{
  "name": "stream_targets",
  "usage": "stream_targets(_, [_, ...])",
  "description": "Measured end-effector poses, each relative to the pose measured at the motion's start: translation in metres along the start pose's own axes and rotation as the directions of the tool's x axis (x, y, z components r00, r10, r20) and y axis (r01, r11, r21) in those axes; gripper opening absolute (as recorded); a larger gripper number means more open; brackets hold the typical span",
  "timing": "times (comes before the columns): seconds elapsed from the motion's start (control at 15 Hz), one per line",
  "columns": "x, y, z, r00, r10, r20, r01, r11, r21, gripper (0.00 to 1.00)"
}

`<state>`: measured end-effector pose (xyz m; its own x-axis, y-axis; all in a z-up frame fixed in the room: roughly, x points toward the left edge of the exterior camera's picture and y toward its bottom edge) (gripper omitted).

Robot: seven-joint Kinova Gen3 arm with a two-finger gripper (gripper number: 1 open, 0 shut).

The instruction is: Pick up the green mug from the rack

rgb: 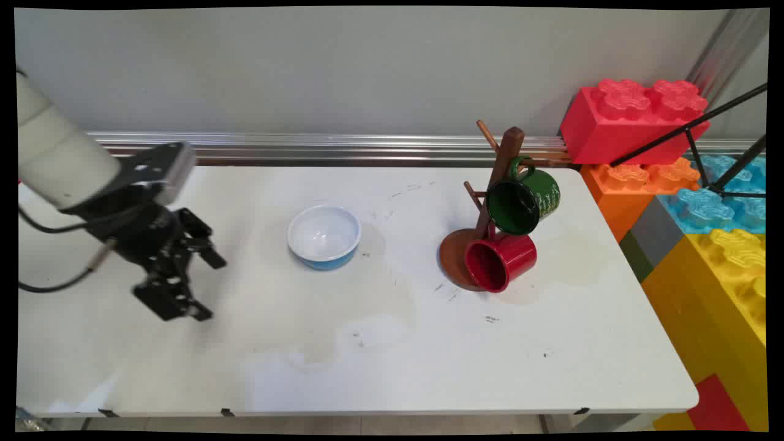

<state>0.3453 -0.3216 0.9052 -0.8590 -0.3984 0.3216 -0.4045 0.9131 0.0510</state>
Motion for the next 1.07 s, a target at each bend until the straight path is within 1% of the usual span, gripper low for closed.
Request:
stream_targets(0.33, [0.075, 0.023, 0.021, 0.997, -0.081, -0.020, 0.081, 0.996, 0.040, 1.00])
stream_targets(0.6, [0.115, 0.039, 0.028, 0.989, -0.145, -0.034, 0.147, 0.987, 0.060, 1.00])
stream_targets(0.87, [0.156, 0.054, 0.034, 0.976, -0.207, -0.061, 0.211, 0.975, 0.070, 1.00])
stream_targets(1.07, [0.192, 0.063, 0.040, 0.960, -0.262, -0.102, 0.270, 0.960, 0.074, 1.00])
